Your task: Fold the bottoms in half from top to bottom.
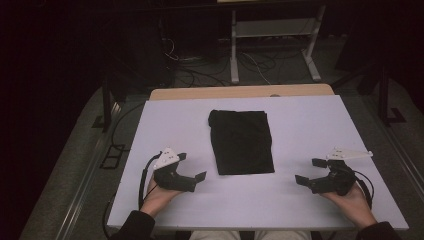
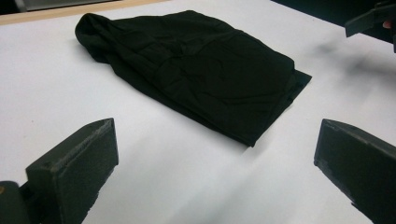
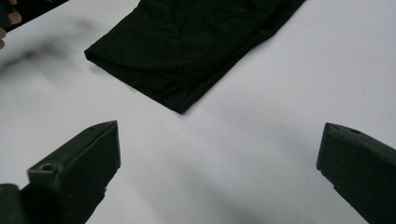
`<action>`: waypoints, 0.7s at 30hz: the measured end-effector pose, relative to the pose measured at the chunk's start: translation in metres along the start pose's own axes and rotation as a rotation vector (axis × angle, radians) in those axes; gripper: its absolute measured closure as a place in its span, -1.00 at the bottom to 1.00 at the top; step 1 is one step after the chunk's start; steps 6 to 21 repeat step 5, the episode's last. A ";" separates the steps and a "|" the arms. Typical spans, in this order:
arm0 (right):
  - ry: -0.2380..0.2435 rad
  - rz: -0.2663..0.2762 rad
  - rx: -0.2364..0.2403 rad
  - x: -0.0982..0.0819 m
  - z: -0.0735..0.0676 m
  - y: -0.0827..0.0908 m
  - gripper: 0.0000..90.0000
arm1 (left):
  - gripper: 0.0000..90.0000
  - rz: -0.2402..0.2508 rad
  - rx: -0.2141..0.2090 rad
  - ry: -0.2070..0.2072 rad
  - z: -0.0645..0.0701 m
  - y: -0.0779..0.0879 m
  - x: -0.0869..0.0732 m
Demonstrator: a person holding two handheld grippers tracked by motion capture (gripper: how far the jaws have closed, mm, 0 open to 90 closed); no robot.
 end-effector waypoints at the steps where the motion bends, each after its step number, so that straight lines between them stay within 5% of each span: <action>1: 0.002 0.000 0.000 -0.001 0.000 0.001 -1.00 | -1.00 -0.001 -0.004 0.002 0.000 0.001 -0.001; 21: 0.028 -0.008 -0.014 -0.004 0.000 0.001 -1.00 | -1.00 -0.020 -0.012 -0.009 0.002 0.001 -0.008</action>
Point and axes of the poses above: each handheld gripper's, and its own axes: y roughly backward along the jaws, x roughly out of its top, z roughly to its right, the point moved 8 cm from there along -y, roughly forward along the jaws, and after that the axes turned 6 degrees about y, right-handed, at the moved point
